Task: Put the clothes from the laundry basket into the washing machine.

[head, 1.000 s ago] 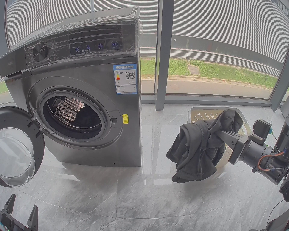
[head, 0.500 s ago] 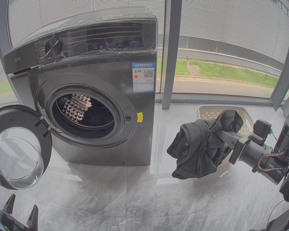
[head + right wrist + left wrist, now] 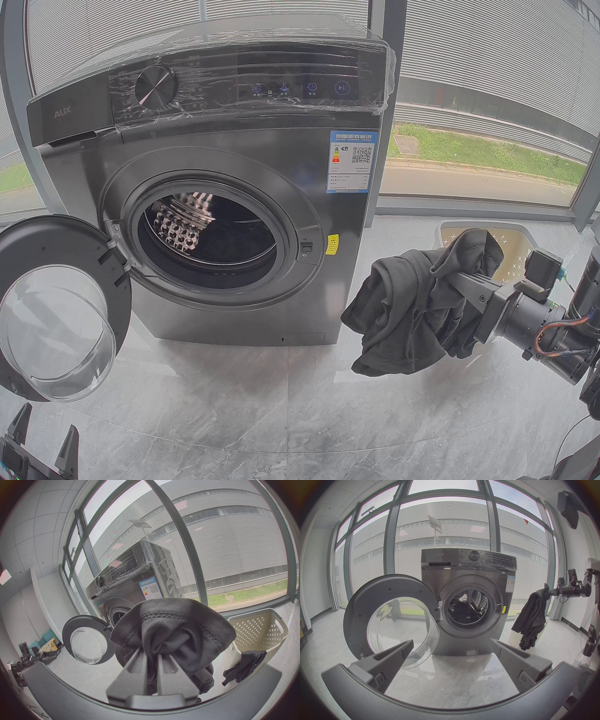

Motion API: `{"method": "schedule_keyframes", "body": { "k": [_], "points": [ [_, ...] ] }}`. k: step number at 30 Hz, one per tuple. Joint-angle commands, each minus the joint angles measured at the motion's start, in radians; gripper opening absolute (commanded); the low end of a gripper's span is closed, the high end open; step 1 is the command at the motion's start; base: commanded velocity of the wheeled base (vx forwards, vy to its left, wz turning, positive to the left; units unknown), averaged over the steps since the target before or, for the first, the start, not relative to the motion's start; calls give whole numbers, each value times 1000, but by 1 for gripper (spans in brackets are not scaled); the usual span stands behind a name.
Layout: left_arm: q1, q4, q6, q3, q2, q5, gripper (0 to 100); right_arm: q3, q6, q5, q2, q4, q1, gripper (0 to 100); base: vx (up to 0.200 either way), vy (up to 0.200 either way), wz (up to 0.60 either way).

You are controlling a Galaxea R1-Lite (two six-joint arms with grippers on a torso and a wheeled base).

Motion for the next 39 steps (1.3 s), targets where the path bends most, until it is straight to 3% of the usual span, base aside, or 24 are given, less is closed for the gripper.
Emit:
{"method": "schedule_keyframes", "body": {
  "k": [1, 11, 39],
  "points": [
    [0, 0, -1, 15, -16, 0, 100, 2, 0, 0, 1, -1, 0, 0, 0, 0, 0],
    [0, 0, 0, 16, -16, 0, 100, 4, 0, 2, 2, -1, 2, 0, 0, 0, 0],
    [0, 0, -3, 16, -16, 0, 100, 5, 0, 0, 1, -1, 8, 0, 0, 193, 0]
  ]
}}
